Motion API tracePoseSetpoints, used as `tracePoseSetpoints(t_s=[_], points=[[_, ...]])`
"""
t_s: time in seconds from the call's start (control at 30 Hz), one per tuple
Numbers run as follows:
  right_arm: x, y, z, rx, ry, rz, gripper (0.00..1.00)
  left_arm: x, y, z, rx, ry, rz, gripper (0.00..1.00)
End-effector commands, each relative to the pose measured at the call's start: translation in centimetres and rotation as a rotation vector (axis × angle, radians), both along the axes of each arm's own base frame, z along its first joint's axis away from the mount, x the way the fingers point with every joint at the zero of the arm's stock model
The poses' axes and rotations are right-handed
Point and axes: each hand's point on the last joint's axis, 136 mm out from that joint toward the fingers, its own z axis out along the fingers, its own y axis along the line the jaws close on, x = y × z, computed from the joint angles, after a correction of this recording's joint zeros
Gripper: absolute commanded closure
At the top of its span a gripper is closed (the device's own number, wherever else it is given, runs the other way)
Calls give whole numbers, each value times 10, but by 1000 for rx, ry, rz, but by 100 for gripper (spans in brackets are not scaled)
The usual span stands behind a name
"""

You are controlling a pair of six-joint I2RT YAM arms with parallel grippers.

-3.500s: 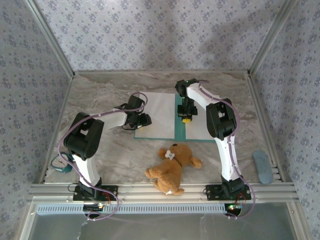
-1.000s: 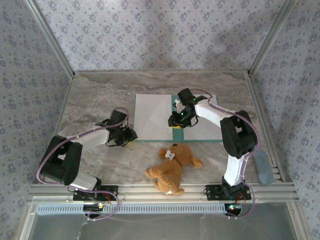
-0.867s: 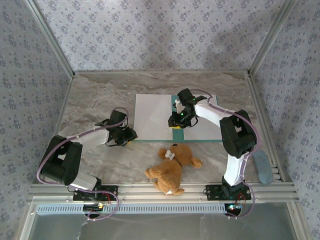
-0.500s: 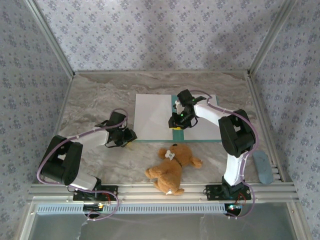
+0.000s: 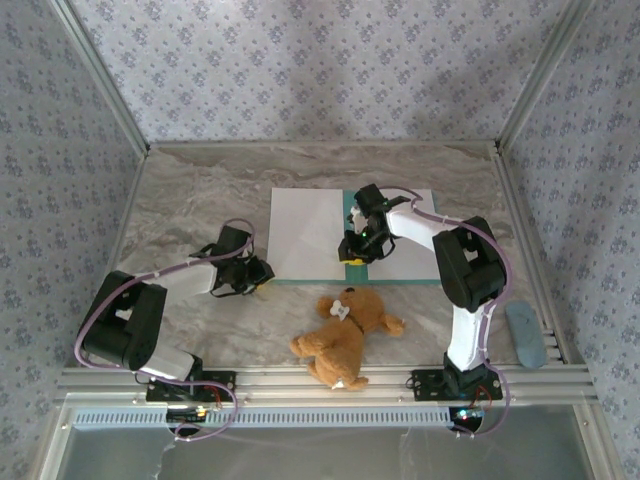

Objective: Put the files into the folder

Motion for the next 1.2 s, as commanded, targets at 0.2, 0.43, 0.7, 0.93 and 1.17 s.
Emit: tracePoseSetpoints(t_s=[0.2, 0.43, 0.7, 0.93, 1.17], points=[[-3, -1, -1, -12, 13, -13, 70, 13, -8, 14, -73, -80, 1, 79], [0, 5, 25, 49, -30, -15, 70, 20, -13, 17, -132, -135, 4, 86], [5, 6, 61, 120, -85, -25, 70, 27, -18, 32, -158, -211, -26, 94], [7, 6, 95, 199, -124, -41, 70, 29, -7, 55, -95, -282, -29, 100], [10, -4, 131, 262, -168, -70, 69, 27, 14, 89, 54, -331, -50, 100]])
